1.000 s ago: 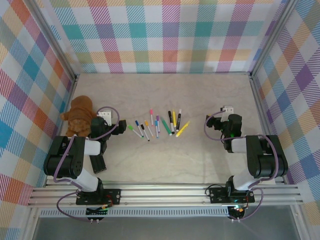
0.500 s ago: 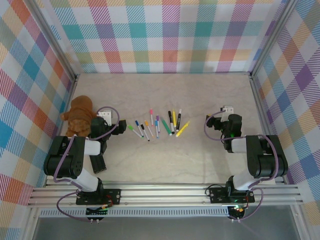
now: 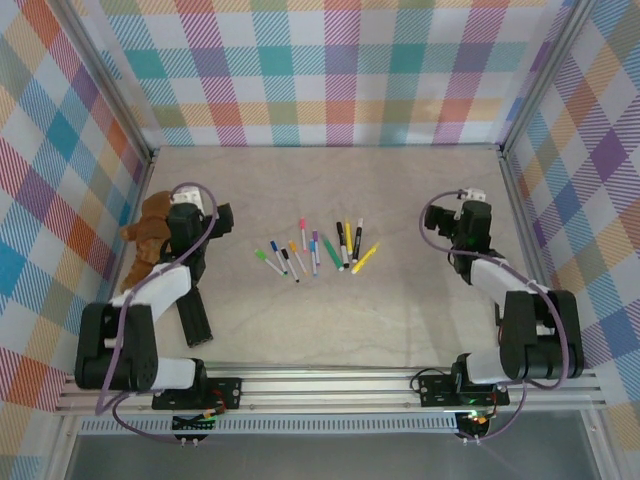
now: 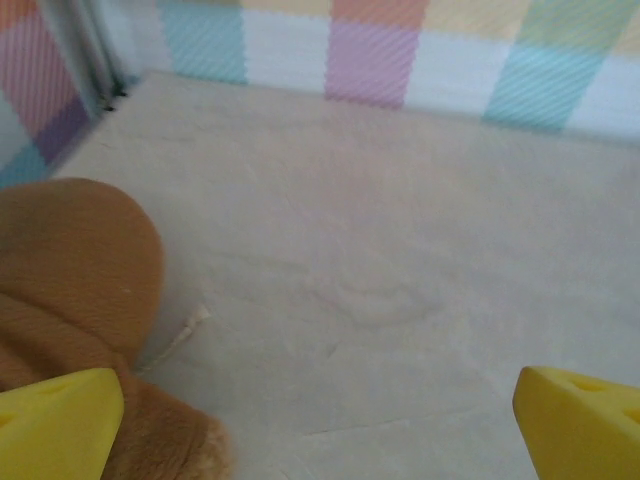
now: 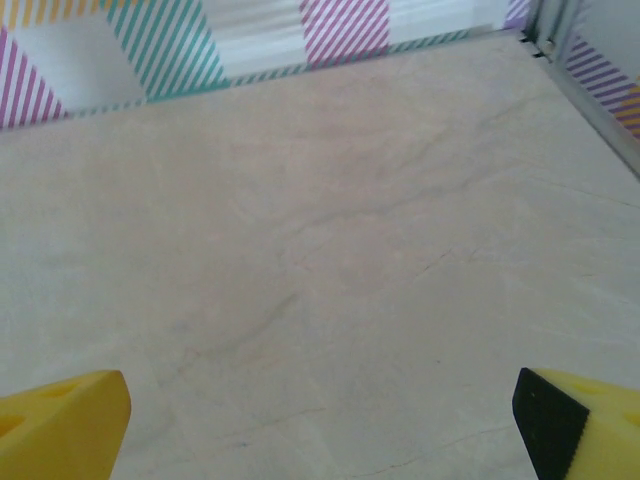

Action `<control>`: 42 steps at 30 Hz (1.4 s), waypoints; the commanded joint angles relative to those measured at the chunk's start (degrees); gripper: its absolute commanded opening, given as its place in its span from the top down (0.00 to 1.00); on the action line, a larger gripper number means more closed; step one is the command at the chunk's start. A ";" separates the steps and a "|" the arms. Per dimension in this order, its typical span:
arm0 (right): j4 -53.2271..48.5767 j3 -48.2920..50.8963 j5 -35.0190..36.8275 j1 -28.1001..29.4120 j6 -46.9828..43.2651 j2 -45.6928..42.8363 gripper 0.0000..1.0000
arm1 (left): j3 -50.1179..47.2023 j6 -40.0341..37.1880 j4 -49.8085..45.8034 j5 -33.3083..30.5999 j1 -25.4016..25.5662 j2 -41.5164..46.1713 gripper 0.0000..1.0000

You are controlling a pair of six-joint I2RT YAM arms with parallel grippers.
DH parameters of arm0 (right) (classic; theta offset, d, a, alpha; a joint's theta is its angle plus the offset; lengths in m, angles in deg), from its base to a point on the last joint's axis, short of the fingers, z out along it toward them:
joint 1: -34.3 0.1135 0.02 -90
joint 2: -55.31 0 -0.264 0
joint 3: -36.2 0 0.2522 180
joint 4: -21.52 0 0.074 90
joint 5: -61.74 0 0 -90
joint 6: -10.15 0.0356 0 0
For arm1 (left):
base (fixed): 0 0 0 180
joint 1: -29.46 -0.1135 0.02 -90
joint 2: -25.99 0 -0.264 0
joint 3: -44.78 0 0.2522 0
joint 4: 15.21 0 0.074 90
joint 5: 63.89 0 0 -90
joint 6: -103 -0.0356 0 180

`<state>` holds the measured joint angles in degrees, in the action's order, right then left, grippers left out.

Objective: Open the pen caps

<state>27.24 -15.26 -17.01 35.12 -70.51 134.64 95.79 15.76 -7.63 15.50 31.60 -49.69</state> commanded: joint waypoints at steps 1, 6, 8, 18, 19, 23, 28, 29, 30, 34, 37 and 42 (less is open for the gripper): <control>-14.55 -3.24 0.92 0.14 7.86 -2.45 0.01 | 3.35 11.98 -11.39 -3.89 -0.44 3.73 0.00; -32.51 -14.11 -5.14 3.47 13.79 -0.98 0.01 | 12.64 13.85 -23.85 12.08 4.25 2.09 0.00; -39.38 -19.04 -4.21 7.06 13.45 -0.23 0.01 | 12.44 14.88 -22.83 12.95 7.28 2.88 0.00; -40.54 -16.73 -7.05 17.62 26.71 -10.12 0.01 | 17.05 29.00 -22.65 24.20 12.63 -3.23 0.00; -40.17 -15.82 -6.80 18.65 27.58 -10.48 0.01 | 18.47 29.05 -23.70 26.50 12.96 -4.53 0.00; -42.43 -14.87 -7.17 21.44 32.54 -7.69 0.01 | 21.49 27.08 -27.62 24.48 18.66 -6.87 0.00; -51.06 -19.46 0.18 26.29 34.97 -1.16 0.13 | 25.24 29.30 -32.36 18.23 26.25 -9.39 0.00; -51.64 -19.61 0.59 26.60 35.71 -0.54 0.16 | 26.77 28.78 -34.52 15.95 28.10 -10.29 0.00; -51.79 -19.59 0.71 26.54 36.17 -0.24 0.17 | 27.94 28.76 -36.20 13.68 29.40 -11.02 0.00; -50.65 -18.22 1.21 26.60 36.39 0.34 0.24 | 30.39 30.66 -40.51 8.74 34.17 -14.59 0.01; -50.53 -17.64 0.89 26.61 36.40 1.00 0.32 | 31.21 32.26 -41.12 8.15 36.22 -17.77 0.04; -50.17 -16.31 0.91 26.52 34.60 0.39 0.47 | 31.56 34.75 -41.17 7.27 38.26 -21.50 0.11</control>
<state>-21.93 -32.52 -16.84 61.75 -35.47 135.14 126.09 48.02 -46.62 24.97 68.58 -69.93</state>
